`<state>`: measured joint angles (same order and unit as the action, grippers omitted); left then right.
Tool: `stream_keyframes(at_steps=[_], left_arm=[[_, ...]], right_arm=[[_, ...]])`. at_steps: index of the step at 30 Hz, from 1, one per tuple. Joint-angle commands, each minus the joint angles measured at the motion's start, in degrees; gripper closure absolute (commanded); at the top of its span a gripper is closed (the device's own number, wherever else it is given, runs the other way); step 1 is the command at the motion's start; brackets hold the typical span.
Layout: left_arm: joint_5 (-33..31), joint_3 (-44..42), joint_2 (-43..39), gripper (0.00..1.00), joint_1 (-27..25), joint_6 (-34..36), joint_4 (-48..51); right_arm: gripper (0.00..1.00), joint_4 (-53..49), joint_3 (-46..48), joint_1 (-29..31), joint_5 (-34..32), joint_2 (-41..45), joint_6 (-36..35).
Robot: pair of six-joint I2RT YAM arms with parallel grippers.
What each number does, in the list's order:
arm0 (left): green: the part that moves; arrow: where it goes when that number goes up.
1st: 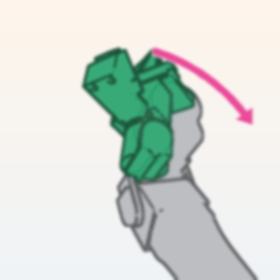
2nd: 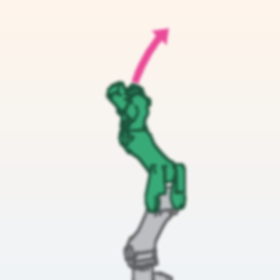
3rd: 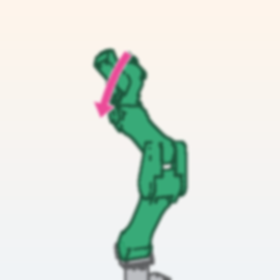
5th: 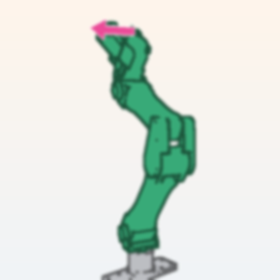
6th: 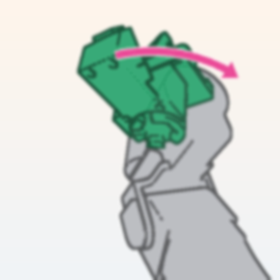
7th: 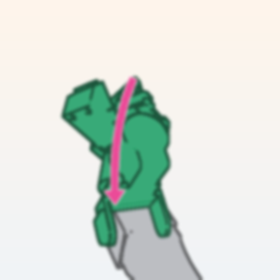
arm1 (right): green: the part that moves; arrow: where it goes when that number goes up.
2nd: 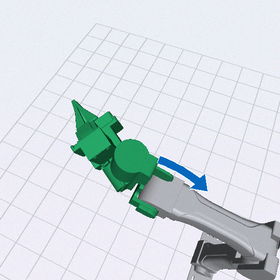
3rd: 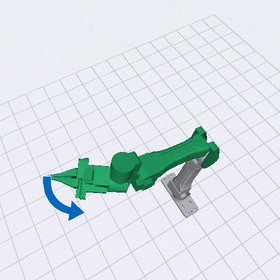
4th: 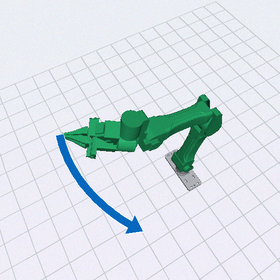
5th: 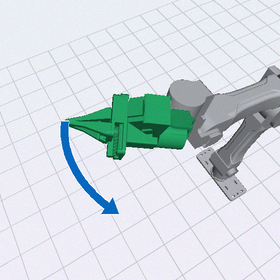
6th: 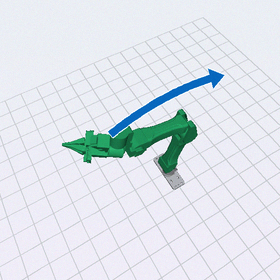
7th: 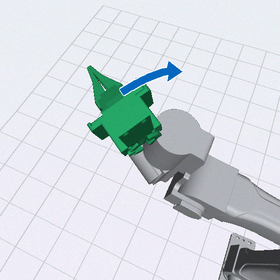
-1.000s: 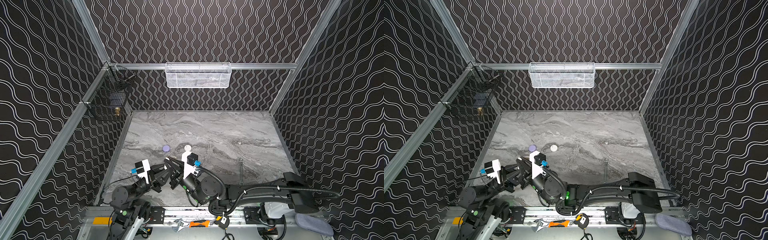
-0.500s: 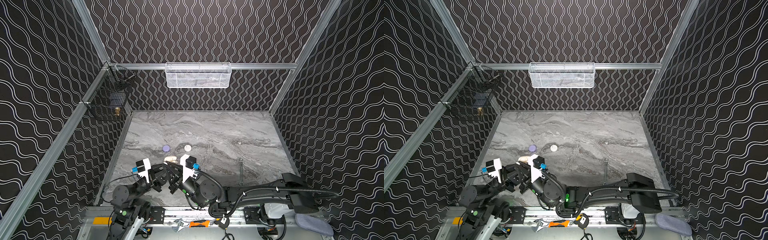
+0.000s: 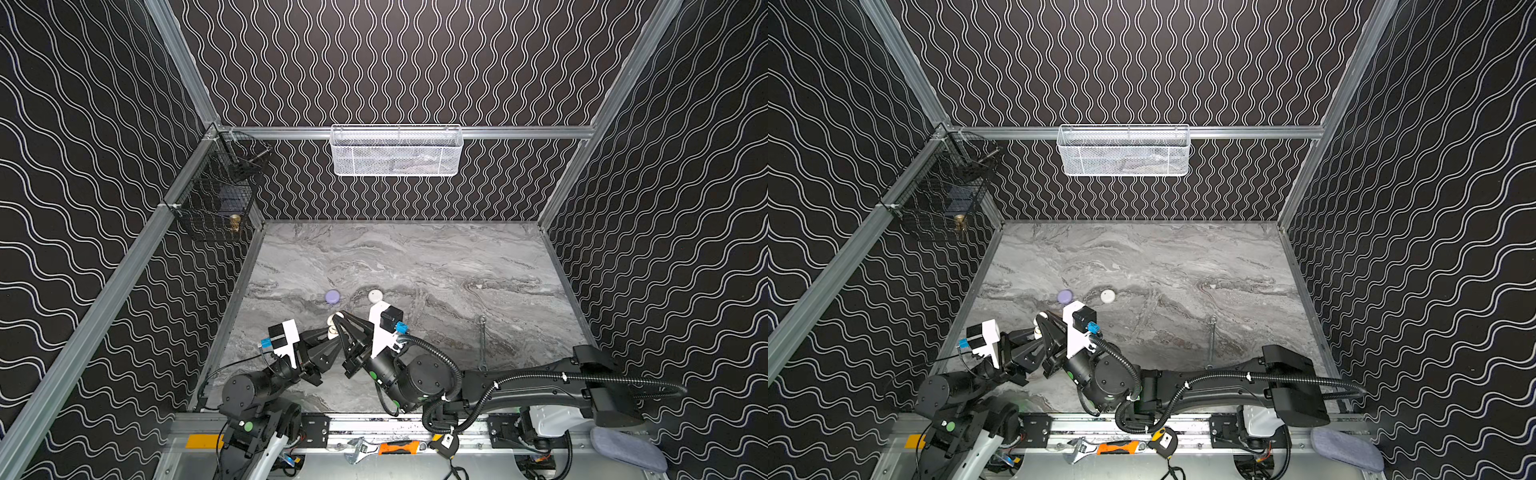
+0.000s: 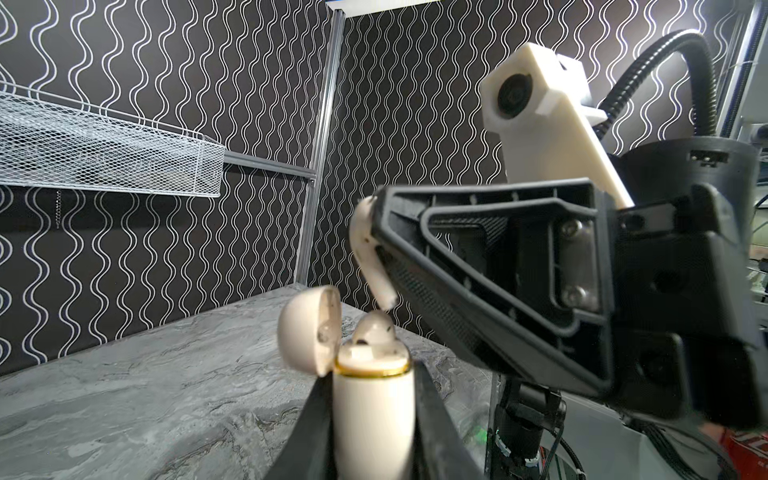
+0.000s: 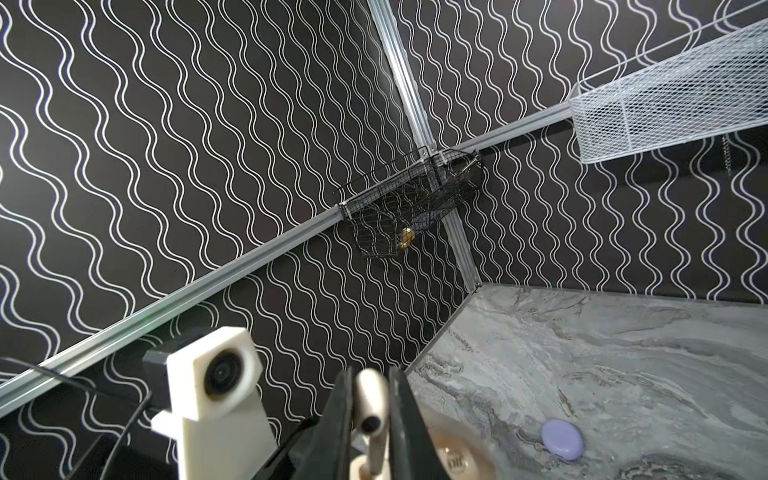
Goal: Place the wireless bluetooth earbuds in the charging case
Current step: 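Align the held earbud over the empty slot of the open case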
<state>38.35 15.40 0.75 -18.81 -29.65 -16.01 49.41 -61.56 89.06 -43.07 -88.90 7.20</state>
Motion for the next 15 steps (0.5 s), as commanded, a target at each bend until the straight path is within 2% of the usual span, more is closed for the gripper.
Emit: stream_keyframes(at_steps=[1,15], left_arm=[[0.41,0.57,-0.06,1.00,0.00,0.38,-2.49],[-0.88,1.20,-0.08,1.00,0.01,1.28,-0.40]], right_arm=[[1.00,2.50,-0.56,-0.02,-2.08,-0.84,-2.11],[1.00,1.03,0.08,0.12,0.87,-1.78,1.72]])
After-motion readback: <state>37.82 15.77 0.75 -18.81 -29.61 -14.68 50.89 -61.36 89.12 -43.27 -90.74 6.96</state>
